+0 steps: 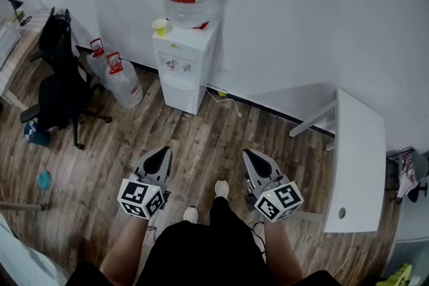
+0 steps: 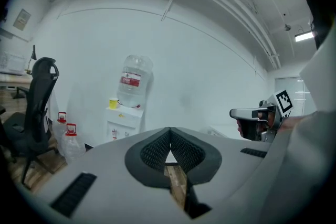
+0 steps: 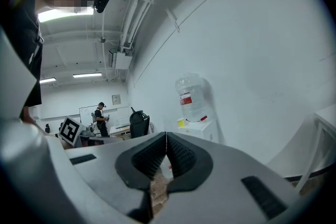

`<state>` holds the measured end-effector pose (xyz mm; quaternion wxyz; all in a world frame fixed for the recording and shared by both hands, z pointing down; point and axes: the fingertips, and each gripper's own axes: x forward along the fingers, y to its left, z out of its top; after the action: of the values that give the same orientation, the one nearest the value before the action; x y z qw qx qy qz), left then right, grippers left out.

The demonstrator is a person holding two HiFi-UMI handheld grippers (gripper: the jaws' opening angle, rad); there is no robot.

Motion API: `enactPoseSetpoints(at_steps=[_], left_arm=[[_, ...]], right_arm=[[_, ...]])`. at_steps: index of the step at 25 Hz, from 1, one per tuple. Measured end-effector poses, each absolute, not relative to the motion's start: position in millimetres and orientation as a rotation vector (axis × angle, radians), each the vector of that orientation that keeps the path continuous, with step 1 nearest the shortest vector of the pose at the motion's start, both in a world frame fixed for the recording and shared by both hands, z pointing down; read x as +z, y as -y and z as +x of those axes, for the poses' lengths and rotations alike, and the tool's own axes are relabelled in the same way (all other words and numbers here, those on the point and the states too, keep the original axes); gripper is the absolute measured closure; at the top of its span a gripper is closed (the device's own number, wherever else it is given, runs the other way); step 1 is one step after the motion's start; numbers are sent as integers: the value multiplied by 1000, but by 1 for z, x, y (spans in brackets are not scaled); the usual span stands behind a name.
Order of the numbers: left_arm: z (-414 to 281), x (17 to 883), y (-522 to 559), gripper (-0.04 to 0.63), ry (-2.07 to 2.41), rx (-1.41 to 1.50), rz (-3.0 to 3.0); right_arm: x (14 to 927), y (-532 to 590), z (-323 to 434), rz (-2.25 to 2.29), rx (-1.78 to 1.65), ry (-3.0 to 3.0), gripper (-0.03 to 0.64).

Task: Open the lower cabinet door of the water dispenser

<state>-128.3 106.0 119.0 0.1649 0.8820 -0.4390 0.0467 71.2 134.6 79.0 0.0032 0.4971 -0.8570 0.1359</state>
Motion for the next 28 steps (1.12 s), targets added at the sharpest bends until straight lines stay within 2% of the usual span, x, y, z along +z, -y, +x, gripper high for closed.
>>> enactPoseSetpoints(at_steps=[28], left_arm=[[-16, 121, 0, 581, 1546, 144, 2353]], right_arm=[[100, 26, 166, 1117, 478, 2878, 595]])
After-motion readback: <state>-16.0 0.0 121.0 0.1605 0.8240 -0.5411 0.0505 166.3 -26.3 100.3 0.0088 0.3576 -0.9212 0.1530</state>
